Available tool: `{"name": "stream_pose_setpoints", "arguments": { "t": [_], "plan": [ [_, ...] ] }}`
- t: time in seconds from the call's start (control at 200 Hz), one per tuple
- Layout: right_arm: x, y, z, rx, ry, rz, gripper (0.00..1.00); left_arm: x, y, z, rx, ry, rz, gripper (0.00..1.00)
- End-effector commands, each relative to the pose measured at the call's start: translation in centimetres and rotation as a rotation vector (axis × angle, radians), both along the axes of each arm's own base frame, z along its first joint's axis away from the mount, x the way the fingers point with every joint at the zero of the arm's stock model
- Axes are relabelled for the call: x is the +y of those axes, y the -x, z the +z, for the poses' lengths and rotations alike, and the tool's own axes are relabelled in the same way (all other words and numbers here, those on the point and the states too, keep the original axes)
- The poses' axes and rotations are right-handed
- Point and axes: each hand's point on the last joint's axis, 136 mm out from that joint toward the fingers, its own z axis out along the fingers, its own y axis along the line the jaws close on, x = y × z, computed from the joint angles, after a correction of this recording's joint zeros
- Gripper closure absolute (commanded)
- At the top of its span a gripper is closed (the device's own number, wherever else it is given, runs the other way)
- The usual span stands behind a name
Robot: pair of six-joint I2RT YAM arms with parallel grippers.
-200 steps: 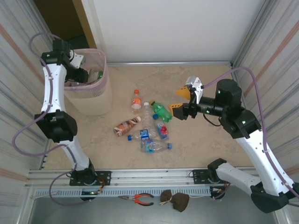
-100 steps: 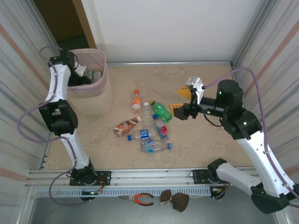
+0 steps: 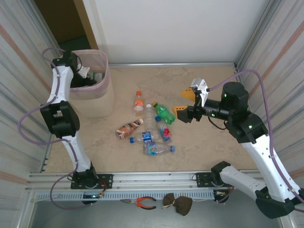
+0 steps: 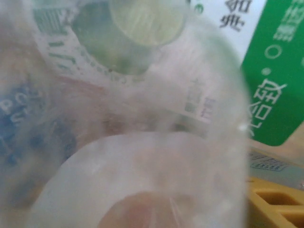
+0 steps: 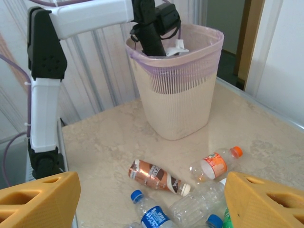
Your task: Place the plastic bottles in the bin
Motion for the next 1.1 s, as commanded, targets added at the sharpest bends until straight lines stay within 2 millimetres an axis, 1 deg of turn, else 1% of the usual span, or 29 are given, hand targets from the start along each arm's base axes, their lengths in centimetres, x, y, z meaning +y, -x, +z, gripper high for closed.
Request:
{"name": "stream_pose_setpoints", "arguments": {
  "t": [0.0, 0.12, 0.376, 0.521, 0.646, 0.751, 0.837, 0.877, 0.957, 1.097],
  "plan": [
    [-0.3, 0.8, 1.3, -0.04, -0.008, 0.002, 0.21, 0.3, 0.5, 2.4, -0.05, -0.002, 0.017, 0.23],
    [-0.4, 0.9, 1.5, -0.043, -0.013, 0.001, 0.21, 0.2, 0.6, 5.1, -0.112, -0.008, 0.019, 0.22],
    [-0.4, 1.1, 1.9, -0.049, -0.021, 0.0, 0.21, -0.4, 1.3, 10.0, -0.222, 0.0, 0.009, 0.22],
    [-0.4, 0.8, 1.6, -0.035, -0.018, -0.01, 0.22, -1.6, 1.8, 12.9, -0.306, 0.03, -0.023, 0.22],
    [-0.3, 0.2, 0.9, -0.011, -0.002, -0.023, 0.22, -3.6, 2.4, 15.3, -0.382, 0.043, -0.093, 0.23],
    [-0.2, -0.3, 0.3, 0.009, 0.012, -0.034, 0.22, -5.7, 3.0, 17.0, -0.434, 0.053, -0.168, 0.23],
    [-0.2, -0.8, -0.3, 0.022, 0.028, -0.046, 0.22, -7.9, 3.7, 18.3, -0.475, 0.068, -0.256, 0.23],
    [-0.1, -1.0, -0.6, 0.03, 0.035, -0.048, 0.22, -9.2, 4.2, 18.8, -0.494, 0.078, -0.315, 0.23],
    [0.0, -1.3, -1.0, 0.043, 0.045, -0.049, 0.22, -11.4, 5.4, 19.6, -0.513, 0.086, -0.412, 0.23],
    [0.2, -1.6, -1.5, 0.052, 0.057, -0.048, 0.22, -15.1, 7.9, 19.8, -0.508, 0.083, -0.572, 0.23]
  ]
}}
